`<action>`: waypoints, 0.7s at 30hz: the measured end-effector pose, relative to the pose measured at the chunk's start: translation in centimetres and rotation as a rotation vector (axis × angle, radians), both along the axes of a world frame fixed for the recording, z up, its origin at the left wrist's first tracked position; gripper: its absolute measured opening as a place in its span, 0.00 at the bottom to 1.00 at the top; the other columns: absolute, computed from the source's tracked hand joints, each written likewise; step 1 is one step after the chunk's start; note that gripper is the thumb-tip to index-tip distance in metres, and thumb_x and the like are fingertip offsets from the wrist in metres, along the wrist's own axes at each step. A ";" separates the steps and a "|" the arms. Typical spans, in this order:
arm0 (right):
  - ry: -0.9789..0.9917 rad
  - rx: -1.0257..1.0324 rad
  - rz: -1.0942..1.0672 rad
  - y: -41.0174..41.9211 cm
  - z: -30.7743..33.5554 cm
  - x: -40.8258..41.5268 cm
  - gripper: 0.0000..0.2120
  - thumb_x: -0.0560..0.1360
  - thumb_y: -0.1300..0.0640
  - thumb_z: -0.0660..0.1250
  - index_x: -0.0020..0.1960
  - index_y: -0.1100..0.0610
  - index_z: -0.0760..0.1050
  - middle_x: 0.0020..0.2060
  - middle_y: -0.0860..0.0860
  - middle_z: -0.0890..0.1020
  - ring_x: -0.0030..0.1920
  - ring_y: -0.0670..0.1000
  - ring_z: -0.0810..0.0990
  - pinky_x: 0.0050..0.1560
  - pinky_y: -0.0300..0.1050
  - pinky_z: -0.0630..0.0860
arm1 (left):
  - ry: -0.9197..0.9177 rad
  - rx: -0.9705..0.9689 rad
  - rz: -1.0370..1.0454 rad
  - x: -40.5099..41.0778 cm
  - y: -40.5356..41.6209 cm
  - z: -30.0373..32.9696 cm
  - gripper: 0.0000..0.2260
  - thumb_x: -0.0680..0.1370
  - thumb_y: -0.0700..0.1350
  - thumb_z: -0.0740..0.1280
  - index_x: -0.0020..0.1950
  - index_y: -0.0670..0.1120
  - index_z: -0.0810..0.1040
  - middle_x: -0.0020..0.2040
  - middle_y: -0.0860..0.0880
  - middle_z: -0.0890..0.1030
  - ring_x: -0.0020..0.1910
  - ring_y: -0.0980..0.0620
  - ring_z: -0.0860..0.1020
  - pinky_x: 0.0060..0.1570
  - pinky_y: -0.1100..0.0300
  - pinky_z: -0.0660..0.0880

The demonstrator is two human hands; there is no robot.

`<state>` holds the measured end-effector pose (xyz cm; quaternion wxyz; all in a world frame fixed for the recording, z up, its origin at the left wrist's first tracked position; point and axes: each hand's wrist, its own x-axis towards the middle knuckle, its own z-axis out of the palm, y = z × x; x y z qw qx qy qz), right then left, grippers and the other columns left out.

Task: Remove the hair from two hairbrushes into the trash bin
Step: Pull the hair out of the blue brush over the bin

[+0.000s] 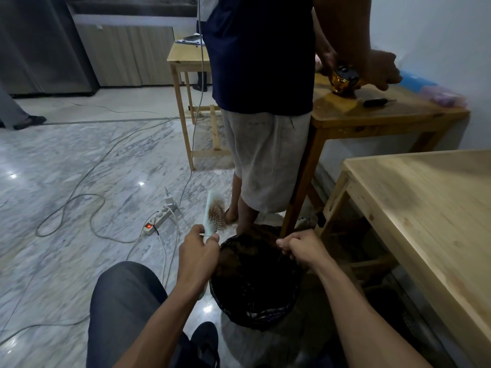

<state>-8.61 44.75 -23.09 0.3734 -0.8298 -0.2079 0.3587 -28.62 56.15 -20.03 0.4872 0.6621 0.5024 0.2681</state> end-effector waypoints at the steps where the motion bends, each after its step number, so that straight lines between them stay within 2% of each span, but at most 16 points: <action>1: 0.000 -0.032 0.024 -0.1 0.1 0.0 0.06 0.80 0.56 0.69 0.50 0.55 0.84 0.41 0.52 0.84 0.38 0.47 0.79 0.36 0.40 0.71 | 0.032 0.036 -0.037 0.0 -0.4 0.0 0.04 0.82 0.44 0.64 0.56 0.47 0.71 0.37 0.47 0.77 0.30 0.51 0.73 0.31 0.57 0.69; 2: 0.013 -0.055 0.062 0.0 0.4 -0.1 0.07 0.81 0.58 0.68 0.55 0.54 0.84 0.43 0.52 0.83 0.38 0.47 0.78 0.35 0.40 0.71 | 0.061 0.070 -0.078 0.1 -0.8 0.0 0.05 0.82 0.44 0.63 0.56 0.47 0.71 0.38 0.50 0.76 0.31 0.53 0.73 0.31 0.58 0.68; 4: 0.090 -0.020 0.112 0.6 1.0 -0.3 0.16 0.79 0.62 0.65 0.65 0.51 0.80 0.46 0.53 0.82 0.40 0.49 0.78 0.35 0.40 0.72 | 0.109 0.122 -0.146 0.3 -1.3 -0.2 0.04 0.82 0.43 0.64 0.56 0.48 0.70 0.39 0.53 0.74 0.33 0.56 0.73 0.31 0.58 0.68; 6: 0.210 0.144 0.111 1.3 1.3 -0.5 0.25 0.77 0.63 0.64 0.74 0.53 0.74 0.55 0.54 0.81 0.44 0.51 0.79 0.35 0.41 0.71 | 0.146 0.165 -0.194 0.7 -1.6 -0.2 0.03 0.82 0.43 0.64 0.52 0.49 0.71 0.35 0.54 0.72 0.32 0.57 0.72 0.29 0.60 0.64; 8: 0.341 0.299 0.144 1.9 1.4 -0.7 0.27 0.76 0.61 0.65 0.76 0.53 0.72 0.58 0.52 0.81 0.40 0.50 0.79 0.32 0.40 0.68 | 0.161 0.192 -0.249 1.1 -1.9 0.0 0.04 0.81 0.43 0.65 0.50 0.50 0.71 0.34 0.55 0.72 0.31 0.59 0.71 0.28 0.63 0.62; 10: 0.446 0.363 0.221 2.2 1.5 -1.2 0.24 0.75 0.58 0.67 0.71 0.54 0.76 0.49 0.53 0.83 0.35 0.48 0.78 0.29 0.38 0.67 | 0.141 0.188 -0.291 1.5 -2.1 0.2 0.05 0.81 0.43 0.65 0.49 0.52 0.71 0.33 0.56 0.72 0.30 0.60 0.71 0.27 0.66 0.63; 11: 0.466 0.376 0.244 2.2 1.6 -1.6 0.19 0.76 0.57 0.68 0.67 0.57 0.79 0.44 0.53 0.83 0.33 0.48 0.76 0.28 0.37 0.67 | 0.127 0.194 -0.299 1.6 -2.0 0.2 0.05 0.81 0.43 0.65 0.48 0.52 0.71 0.33 0.56 0.72 0.29 0.61 0.72 0.28 0.67 0.65; 13: 0.413 0.396 0.226 2.1 1.4 -2.0 0.08 0.81 0.59 0.67 0.53 0.61 0.83 0.34 0.51 0.79 0.29 0.46 0.72 0.28 0.36 0.66 | 0.111 0.186 -0.256 1.6 -1.6 0.4 0.04 0.81 0.43 0.65 0.50 0.50 0.71 0.36 0.54 0.74 0.31 0.61 0.72 0.29 0.66 0.65; 15: 0.297 0.372 0.177 1.6 0.6 -1.6 0.11 0.82 0.58 0.67 0.44 0.60 0.83 0.30 0.50 0.74 0.28 0.45 0.70 0.29 0.36 0.66 | 0.101 0.128 -0.157 1.2 -0.6 0.4 0.04 0.81 0.45 0.65 0.54 0.49 0.71 0.43 0.50 0.76 0.36 0.61 0.72 0.33 0.63 0.68; 18: 0.190 0.291 0.144 0.2 -0.7 -0.2 0.14 0.82 0.57 0.67 0.41 0.58 0.85 0.29 0.49 0.75 0.31 0.46 0.71 0.32 0.36 0.68 | 0.044 0.038 0.027 0.1 1.1 0.4 0.09 0.79 0.48 0.63 0.56 0.46 0.73 0.42 0.45 0.79 0.36 0.50 0.77 0.37 0.53 0.76; 21: 0.134 0.223 0.059 -0.9 -1.8 0.3 0.13 0.83 0.57 0.65 0.44 0.56 0.85 0.31 0.48 0.76 0.32 0.45 0.73 0.31 0.34 0.69 | 0.016 0.007 0.013 -0.4 1.9 0.0 0.05 0.77 0.50 0.64 0.50 0.50 0.74 0.39 0.44 0.79 0.34 0.46 0.76 0.37 0.46 0.76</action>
